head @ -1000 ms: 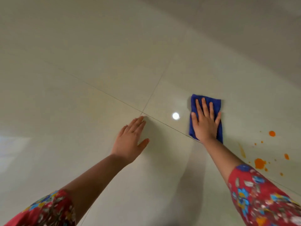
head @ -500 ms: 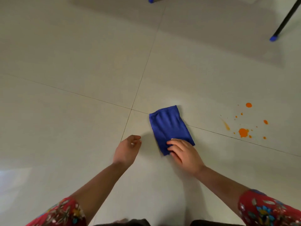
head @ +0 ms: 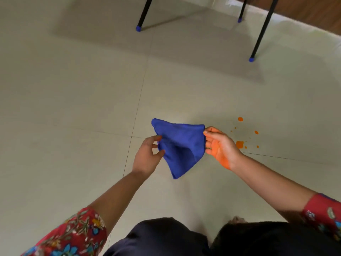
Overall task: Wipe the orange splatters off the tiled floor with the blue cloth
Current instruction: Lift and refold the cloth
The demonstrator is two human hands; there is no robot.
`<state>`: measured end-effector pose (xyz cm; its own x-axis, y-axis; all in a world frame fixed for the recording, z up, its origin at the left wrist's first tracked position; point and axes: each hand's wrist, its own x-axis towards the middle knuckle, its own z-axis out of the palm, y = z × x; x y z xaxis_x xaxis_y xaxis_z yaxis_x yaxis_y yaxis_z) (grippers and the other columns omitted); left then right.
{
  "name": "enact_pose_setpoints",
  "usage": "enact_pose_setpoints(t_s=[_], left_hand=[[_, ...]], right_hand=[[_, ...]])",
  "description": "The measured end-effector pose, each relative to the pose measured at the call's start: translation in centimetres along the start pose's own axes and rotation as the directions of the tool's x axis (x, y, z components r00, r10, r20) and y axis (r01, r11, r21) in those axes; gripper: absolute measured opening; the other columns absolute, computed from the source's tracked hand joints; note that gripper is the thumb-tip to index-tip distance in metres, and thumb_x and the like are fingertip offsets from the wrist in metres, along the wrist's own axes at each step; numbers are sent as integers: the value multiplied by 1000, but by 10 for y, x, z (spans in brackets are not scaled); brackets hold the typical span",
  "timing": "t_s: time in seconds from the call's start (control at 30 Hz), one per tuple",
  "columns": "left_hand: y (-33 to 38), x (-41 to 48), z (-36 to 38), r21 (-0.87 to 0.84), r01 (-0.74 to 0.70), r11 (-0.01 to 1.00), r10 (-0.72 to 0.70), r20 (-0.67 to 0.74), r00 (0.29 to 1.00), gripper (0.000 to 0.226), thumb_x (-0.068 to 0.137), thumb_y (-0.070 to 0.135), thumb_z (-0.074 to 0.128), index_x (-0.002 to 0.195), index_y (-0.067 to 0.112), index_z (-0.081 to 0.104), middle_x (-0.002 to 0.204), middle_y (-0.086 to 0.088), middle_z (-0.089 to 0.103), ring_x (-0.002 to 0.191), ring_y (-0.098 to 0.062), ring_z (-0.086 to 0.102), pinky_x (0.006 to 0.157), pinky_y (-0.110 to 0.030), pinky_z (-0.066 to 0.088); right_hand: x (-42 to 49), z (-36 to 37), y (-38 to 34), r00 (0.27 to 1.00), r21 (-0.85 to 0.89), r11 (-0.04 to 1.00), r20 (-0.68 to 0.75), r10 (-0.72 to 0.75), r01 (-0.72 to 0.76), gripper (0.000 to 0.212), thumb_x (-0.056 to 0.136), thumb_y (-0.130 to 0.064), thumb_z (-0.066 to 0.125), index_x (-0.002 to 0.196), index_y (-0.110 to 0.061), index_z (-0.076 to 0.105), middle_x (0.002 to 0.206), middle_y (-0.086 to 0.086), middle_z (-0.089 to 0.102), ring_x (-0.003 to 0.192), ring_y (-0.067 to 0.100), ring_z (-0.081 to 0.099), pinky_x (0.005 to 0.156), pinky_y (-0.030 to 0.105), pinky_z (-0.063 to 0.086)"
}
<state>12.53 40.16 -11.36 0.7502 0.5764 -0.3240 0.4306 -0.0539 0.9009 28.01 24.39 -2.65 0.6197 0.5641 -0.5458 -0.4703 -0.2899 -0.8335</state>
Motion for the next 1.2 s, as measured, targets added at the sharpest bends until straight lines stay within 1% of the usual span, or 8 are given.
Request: enact_pose_setpoints(t_s=[0.17, 0.27, 0.37, 0.53, 0.77, 0.93, 1.03, 1.2], left_hand=[[37, 30, 9, -153, 15, 988, 4, 123, 992, 82, 81, -1, 61, 146, 30, 22, 136, 14, 31, 126, -4, 32, 103, -29, 30], [51, 46, 15, -211, 117, 971, -26, 389, 921, 51, 82, 19, 65, 130, 23, 50, 121, 7, 59, 107, -8, 55, 99, -28, 36], [65, 45, 35, -130, 170, 977, -100, 424, 900, 31, 77, 32, 65, 99, 10, 64, 93, -3, 65, 89, -17, 58, 82, -27, 45], [91, 45, 45, -416, 460, 784, -212, 517, 830, 40, 86, 36, 57, 118, 13, 63, 118, -10, 68, 103, -27, 65, 82, -33, 52], [123, 55, 84, -338, 631, 699, -523, 360, 773, 33, 94, 18, 37, 105, -3, 59, 98, -17, 64, 80, -24, 62, 70, -30, 48], [137, 42, 80, -255, 464, 848, -388, 297, 873, 28, 93, 12, 50, 116, 12, 65, 111, -8, 70, 102, -22, 66, 82, -32, 51], [144, 39, 73, -282, 415, 865, -325, 315, 892, 40, 91, 7, 54, 131, 13, 54, 123, -10, 65, 114, -24, 61, 90, -34, 50], [168, 40, 79, -445, 382, 810, -282, 275, 919, 36, 96, 9, 50, 129, 21, 50, 120, -7, 64, 104, -17, 65, 74, -26, 57]], right_hand=[[-13, -18, -35, 999, 332, 942, 31, 41, -48, 10, 77, -20, 56, 82, -19, 64, 76, -2, 68, 70, 16, 66, 66, 28, 49], [-1, -39, -17, 988, 397, 912, -72, 139, -100, 25, 92, -21, 50, 78, -14, 69, 70, 2, 70, 63, 17, 68, 58, 22, 53], [9, -63, 4, 961, 441, 873, -70, 266, -209, 27, 96, -22, 47, 94, -7, 70, 83, 10, 73, 73, 22, 71, 66, 26, 57], [24, -119, 4, 965, 561, 819, -128, 230, -121, 21, 97, -12, 49, 93, -7, 68, 75, 5, 72, 61, 14, 70, 56, 20, 56], [26, -137, 34, 904, 601, 711, 44, 425, -364, 27, 97, 0, 38, 89, -1, 63, 64, 8, 71, 51, 16, 69, 47, 22, 56], [24, -150, -6, 987, 453, 877, 105, 125, -159, 22, 98, -21, 50, 109, -11, 66, 96, 4, 75, 84, 15, 72, 67, 24, 58], [22, -158, -31, 977, 263, 963, 211, 2, -58, 24, 91, -7, 55, 114, -7, 64, 107, 6, 73, 99, 16, 69, 77, 22, 55], [26, -162, -40, 967, 298, 934, 218, 134, -197, 27, 96, -31, 53, 118, -19, 63, 111, -2, 72, 95, 11, 70, 72, 29, 57]])
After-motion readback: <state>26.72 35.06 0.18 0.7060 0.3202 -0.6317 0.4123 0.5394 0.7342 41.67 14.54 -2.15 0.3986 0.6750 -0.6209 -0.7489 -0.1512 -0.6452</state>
